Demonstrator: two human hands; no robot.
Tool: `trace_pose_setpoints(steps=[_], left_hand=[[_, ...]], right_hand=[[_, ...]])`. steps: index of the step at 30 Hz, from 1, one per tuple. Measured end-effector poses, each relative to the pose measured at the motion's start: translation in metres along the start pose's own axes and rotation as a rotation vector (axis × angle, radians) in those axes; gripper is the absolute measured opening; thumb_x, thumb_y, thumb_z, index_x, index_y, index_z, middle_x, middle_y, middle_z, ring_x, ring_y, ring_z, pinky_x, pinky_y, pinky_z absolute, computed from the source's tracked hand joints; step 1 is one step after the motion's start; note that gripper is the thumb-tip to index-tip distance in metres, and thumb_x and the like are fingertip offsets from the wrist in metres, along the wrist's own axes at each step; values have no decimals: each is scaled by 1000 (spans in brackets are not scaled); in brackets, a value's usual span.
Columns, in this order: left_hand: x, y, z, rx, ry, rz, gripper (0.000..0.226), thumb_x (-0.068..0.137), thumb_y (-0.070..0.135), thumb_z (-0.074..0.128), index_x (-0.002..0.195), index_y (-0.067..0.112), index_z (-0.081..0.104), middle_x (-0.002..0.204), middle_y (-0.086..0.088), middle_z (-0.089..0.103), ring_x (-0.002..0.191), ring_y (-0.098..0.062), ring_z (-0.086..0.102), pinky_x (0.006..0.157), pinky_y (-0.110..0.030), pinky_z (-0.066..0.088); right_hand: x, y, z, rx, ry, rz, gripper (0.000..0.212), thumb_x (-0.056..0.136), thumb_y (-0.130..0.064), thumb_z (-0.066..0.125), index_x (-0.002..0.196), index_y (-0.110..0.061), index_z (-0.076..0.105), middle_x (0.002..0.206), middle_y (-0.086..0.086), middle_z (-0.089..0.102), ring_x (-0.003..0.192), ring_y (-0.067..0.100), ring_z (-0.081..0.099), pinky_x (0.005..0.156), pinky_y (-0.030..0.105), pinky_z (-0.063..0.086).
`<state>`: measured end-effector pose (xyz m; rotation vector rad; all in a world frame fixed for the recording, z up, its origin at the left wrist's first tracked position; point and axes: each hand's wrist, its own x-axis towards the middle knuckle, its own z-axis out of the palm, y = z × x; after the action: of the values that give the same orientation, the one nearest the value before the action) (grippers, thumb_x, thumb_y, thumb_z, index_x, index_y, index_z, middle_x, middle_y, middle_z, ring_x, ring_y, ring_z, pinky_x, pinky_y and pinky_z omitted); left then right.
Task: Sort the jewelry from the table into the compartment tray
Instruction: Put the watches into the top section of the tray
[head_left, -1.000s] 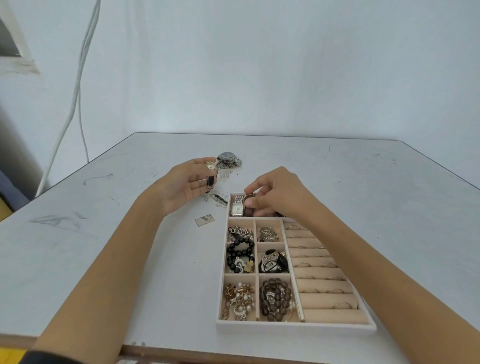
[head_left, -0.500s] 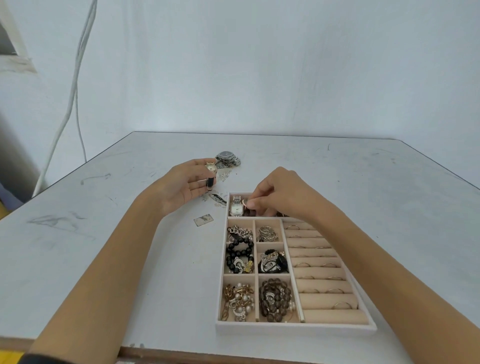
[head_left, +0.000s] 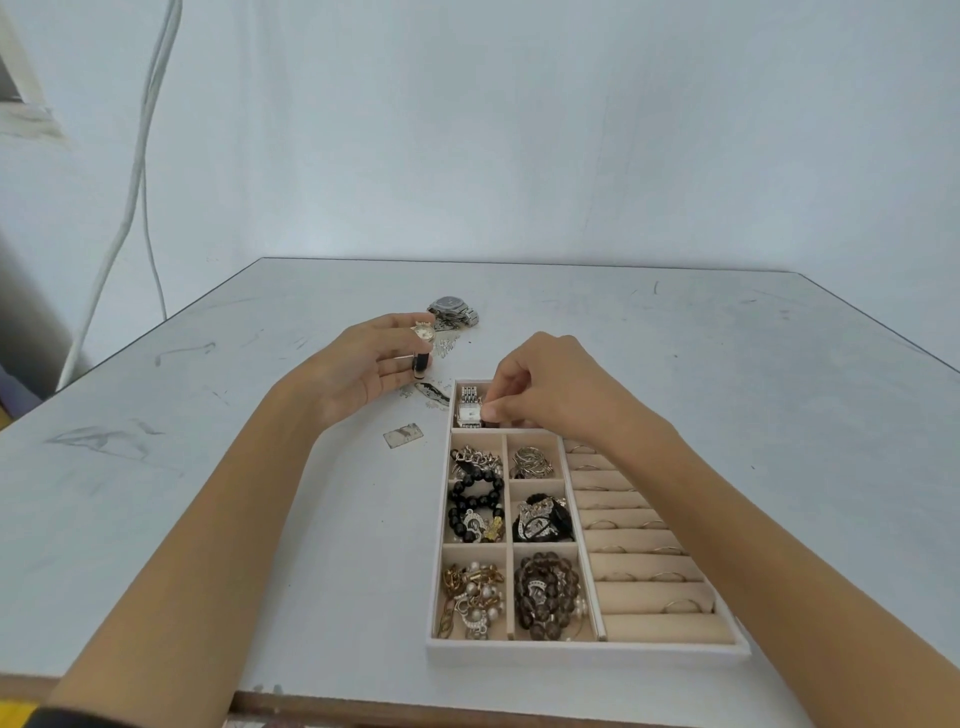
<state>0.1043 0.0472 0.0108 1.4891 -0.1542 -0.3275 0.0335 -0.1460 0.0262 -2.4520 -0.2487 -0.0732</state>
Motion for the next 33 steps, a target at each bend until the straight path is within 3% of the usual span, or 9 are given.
trace_pose_setpoints(steps=[7,12,18,28,33], left_hand=[[-1,1,0,-11,-10,3,34,86,1,58,116,17,61,110,-11,59,99,-22,60,93,-31,52],[-2,2,0,-26,-11,6,34,87,2,59,116,16,61,111,-12,58,99,-22,60,92,-33,52],[-6,4,3,-43,-26,23,31,87,2,59,114,17,63,109,-13,59,98,-23,58,90,-33,54],[-18,15,24,-40,-130,152,41,83,0,63,121,16,62,110,-15,65,100,-27,62,91,-34,54],[-22,19,35,-130,-202,136,41,88,5,56,128,14,56,126,-17,61,111,-33,63,92,-37,53]], right_hand=[[2,7,-5,42,39,47,8,85,-18,70,84,-10,71,74,10,73,61,19,69,66,27,55],[5,6,-6,108,17,81,8,84,1,66,87,-5,71,76,15,72,69,26,72,73,38,61],[4,6,-17,155,120,28,12,81,4,63,86,-3,71,72,13,70,63,25,71,64,29,60],[0,19,-50,238,167,49,8,82,-4,67,89,-3,71,83,16,70,74,23,69,60,31,60],[1,48,-72,122,188,155,11,86,-14,65,93,-8,71,89,8,68,75,18,64,62,29,56]])
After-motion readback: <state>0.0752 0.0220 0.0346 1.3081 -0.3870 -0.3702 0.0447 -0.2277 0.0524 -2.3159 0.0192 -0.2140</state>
